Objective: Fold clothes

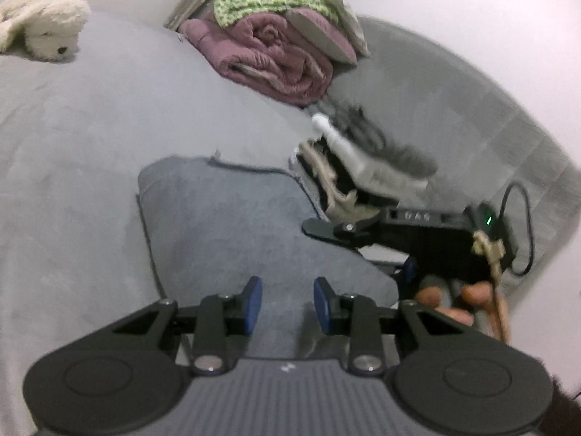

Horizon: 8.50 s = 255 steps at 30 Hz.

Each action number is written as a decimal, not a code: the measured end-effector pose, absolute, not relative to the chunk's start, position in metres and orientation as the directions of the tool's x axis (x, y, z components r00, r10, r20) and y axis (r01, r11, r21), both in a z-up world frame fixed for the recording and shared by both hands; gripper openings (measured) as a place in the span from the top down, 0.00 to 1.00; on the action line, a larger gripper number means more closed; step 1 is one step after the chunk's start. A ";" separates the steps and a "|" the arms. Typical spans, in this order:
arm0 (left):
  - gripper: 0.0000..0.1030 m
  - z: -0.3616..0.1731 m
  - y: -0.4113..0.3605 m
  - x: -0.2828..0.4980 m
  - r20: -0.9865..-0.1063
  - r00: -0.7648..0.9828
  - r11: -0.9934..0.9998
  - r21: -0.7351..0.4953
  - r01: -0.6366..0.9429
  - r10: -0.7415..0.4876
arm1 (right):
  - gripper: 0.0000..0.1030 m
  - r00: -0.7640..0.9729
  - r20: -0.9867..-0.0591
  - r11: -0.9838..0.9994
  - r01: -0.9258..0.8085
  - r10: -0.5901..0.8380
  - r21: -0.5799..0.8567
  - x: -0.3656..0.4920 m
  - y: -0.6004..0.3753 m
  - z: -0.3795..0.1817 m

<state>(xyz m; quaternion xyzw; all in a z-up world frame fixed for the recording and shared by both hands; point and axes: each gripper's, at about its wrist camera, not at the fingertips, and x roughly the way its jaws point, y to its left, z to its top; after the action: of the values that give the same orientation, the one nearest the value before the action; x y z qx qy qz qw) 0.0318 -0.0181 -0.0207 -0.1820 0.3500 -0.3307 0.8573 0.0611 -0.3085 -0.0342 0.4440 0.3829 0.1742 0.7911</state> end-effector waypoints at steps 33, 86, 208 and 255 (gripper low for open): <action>0.71 -0.012 -0.030 0.019 -0.474 0.531 0.710 -0.419 0.566 -0.703 | 0.66 0.615 -0.590 0.816 -0.160 0.523 0.555 0.027 -0.285 -0.013; 0.39 -0.008 -0.014 0.058 -0.438 0.552 0.687 -0.602 0.407 -0.710 | 0.24 0.738 -0.547 0.714 0.128 0.395 0.689 0.012 -0.312 -0.009; 0.53 -0.074 -0.063 0.107 -0.526 0.451 0.601 -0.799 0.030 -0.721 | 0.35 0.709 -0.525 0.533 0.246 0.470 0.809 0.002 -0.392 -0.048; 0.73 0.134 -0.231 0.203 -0.212 0.612 0.390 -0.904 0.172 -0.762 | 0.62 0.864 -0.345 0.648 0.028 0.368 0.761 0.141 -0.514 0.185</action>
<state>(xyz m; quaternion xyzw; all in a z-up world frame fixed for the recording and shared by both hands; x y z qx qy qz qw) 0.2026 -0.2310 0.1337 -0.4614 0.3193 -0.3032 0.7702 0.1411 -0.5143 0.1851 0.4079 0.2422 0.0971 0.8749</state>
